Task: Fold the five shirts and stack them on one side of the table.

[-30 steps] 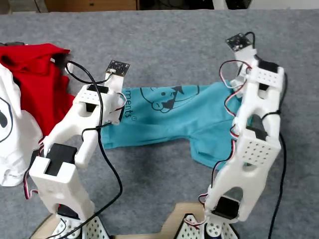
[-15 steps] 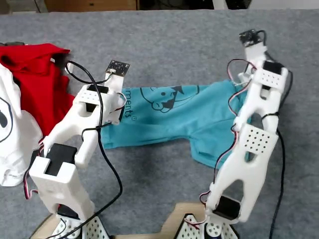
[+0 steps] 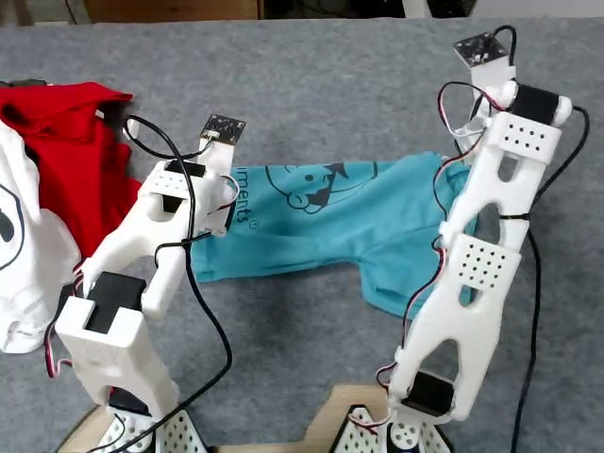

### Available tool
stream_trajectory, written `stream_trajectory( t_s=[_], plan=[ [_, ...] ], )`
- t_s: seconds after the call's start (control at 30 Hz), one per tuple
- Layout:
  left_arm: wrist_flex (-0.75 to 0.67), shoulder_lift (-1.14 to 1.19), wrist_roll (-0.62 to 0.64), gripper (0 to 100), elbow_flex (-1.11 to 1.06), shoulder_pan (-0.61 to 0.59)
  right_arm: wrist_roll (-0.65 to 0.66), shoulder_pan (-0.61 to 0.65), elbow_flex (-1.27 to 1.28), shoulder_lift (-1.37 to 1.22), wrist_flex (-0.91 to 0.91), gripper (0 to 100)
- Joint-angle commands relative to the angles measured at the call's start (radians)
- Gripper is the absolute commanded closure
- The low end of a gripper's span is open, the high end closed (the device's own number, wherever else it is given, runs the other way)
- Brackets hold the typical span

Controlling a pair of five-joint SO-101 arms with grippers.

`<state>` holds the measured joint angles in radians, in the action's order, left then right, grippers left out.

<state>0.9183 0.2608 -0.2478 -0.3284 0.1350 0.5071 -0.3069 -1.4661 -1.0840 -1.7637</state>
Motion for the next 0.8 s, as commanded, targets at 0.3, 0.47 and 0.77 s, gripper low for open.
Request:
stream_trajectory(
  t_s=[0.3, 0.47, 0.77],
  plan=[
    [0.008, 0.001, -0.006, 98, -0.002, 0.000, -0.072, 0.087, 0.156, 0.012, -0.023, 75.4],
    [0.008, 0.001, -0.006, 98, 0.000, 0.000, -0.072, 0.125, 0.200, 0.005, -0.017, 78.0],
    [0.008, 0.001, -0.006, 98, 0.000, 0.000, -0.080, 0.097, 0.206, 0.010, 0.012, 99.0]
  ],
)
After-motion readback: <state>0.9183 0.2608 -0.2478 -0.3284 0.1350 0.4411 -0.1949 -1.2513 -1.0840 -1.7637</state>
